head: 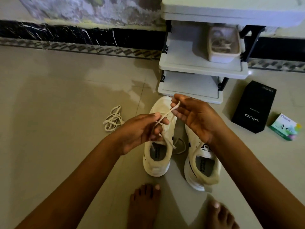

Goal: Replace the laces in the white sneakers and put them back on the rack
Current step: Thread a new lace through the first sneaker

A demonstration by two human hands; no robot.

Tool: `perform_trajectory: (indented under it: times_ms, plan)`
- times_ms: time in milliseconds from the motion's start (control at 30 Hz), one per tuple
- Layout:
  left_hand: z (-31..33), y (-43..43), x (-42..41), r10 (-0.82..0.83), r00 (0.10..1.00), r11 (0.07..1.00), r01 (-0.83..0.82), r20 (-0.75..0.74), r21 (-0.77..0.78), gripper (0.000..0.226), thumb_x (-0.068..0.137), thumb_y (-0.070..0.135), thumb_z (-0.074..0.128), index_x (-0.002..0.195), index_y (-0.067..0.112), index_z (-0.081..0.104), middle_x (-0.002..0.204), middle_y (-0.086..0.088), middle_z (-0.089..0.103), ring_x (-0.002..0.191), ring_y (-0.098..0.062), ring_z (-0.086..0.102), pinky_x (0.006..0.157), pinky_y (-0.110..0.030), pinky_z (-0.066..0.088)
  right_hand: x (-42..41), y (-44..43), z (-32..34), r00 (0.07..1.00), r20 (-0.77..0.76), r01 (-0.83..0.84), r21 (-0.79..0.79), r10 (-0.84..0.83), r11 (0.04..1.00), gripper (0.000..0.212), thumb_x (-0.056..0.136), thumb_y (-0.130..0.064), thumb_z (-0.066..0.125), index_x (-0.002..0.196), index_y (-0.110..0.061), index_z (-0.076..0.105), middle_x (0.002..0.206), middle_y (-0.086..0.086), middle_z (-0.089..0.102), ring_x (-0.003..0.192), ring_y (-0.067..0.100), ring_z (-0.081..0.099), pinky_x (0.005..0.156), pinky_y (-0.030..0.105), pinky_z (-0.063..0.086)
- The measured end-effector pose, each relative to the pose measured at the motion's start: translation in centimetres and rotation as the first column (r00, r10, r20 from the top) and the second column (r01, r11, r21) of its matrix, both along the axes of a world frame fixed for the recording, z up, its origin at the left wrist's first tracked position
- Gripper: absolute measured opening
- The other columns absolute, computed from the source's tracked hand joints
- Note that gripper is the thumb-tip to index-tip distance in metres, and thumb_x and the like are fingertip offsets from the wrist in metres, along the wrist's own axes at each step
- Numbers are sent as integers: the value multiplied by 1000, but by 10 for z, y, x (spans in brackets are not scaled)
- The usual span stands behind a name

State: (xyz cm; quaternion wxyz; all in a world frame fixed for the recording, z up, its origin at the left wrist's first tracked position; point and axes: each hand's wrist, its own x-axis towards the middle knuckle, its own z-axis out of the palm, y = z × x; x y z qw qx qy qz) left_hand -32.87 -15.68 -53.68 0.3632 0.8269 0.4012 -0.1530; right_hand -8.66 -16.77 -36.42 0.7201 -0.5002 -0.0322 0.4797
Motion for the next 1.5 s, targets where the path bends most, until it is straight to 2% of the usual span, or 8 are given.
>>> perform_trajectory:
  times_ms: [100, 200, 300, 633, 800, 1067, 1333, 1500]
  plan:
    - [97, 72, 53, -16, 994, 949, 49, 107, -310, 42, 105, 35, 17, 94, 21, 55, 66, -6, 63, 55, -22, 59, 53, -32, 51, 2, -3, -10, 953, 304, 57, -244, 21, 968, 17, 88, 0, 57, 95, -14, 64, 90, 3, 66, 84, 13, 64, 66, 16, 53]
    - [160, 134, 100, 64, 941, 949, 45, 333, -312, 19, 97, 17, 48, 93, 21, 66, 73, 4, 61, 69, -4, 54, 64, -16, 45, 5, -9, -20, 844, 513, 90, -417, 153, 904, 16, 86, -1, 62, 88, -17, 63, 88, 3, 65, 85, 17, 63, 71, 20, 53]
    - [161, 138, 98, 9, 967, 1000, -15, 254, 22, 9, 87, 21, 65, 80, 18, 71, 68, 9, 64, 63, 1, 55, 59, -17, 42, 6, -12, -27, 613, 668, 114, -602, 421, 790, 11, 85, -5, 65, 91, -15, 66, 92, 4, 63, 83, 17, 60, 72, 22, 48]
    - [151, 132, 99, -95, 940, 995, 77, 328, 70, 22, 90, 4, 57, 107, 11, 70, 84, 0, 70, 71, -2, 65, 68, -11, 52, -10, -15, -26, 203, 488, 236, -866, 849, 442, 46, 90, -21, 60, 134, -17, 45, 135, 10, 47, 115, 27, 53, 92, 35, 46]
    - [155, 123, 102, -71, 916, 997, 59, 396, 44, 13, 79, 13, 73, 89, 21, 70, 75, 8, 69, 73, -1, 66, 72, -16, 51, -23, -8, -25, 306, 702, -127, -639, 643, 758, 41, 86, -32, 65, 125, -20, 56, 129, -2, 56, 116, 14, 53, 92, 25, 42]
    - [154, 123, 98, -56, 920, 993, 90, 388, -71, 21, 75, 13, 77, 89, 22, 65, 83, 3, 71, 77, -8, 68, 71, -20, 55, -39, -9, -39, 416, 737, -96, -547, 533, 832, 12, 87, -22, 65, 96, -18, 72, 88, -8, 67, 84, 8, 64, 75, 19, 48]
    - [114, 107, 83, -182, 936, 979, 142, 300, 149, 32, 73, 19, 78, 102, 14, 64, 100, -1, 63, 76, -16, 62, 71, -28, 52, -59, -11, -53, 30, 692, 128, -718, 721, 684, 28, 94, -42, 46, 103, -23, 64, 93, -3, 66, 80, 15, 61, 68, 23, 45]
    - [102, 108, 81, -80, 925, 993, 43, 372, 108, 19, 80, 19, 72, 98, 16, 71, 97, -1, 69, 76, -13, 64, 74, -25, 51, -64, -4, -70, -184, 738, 251, -603, 649, 757, 21, 74, -32, 72, 63, -16, 63, 55, -1, 61, 39, 18, 51, 43, 19, 30]
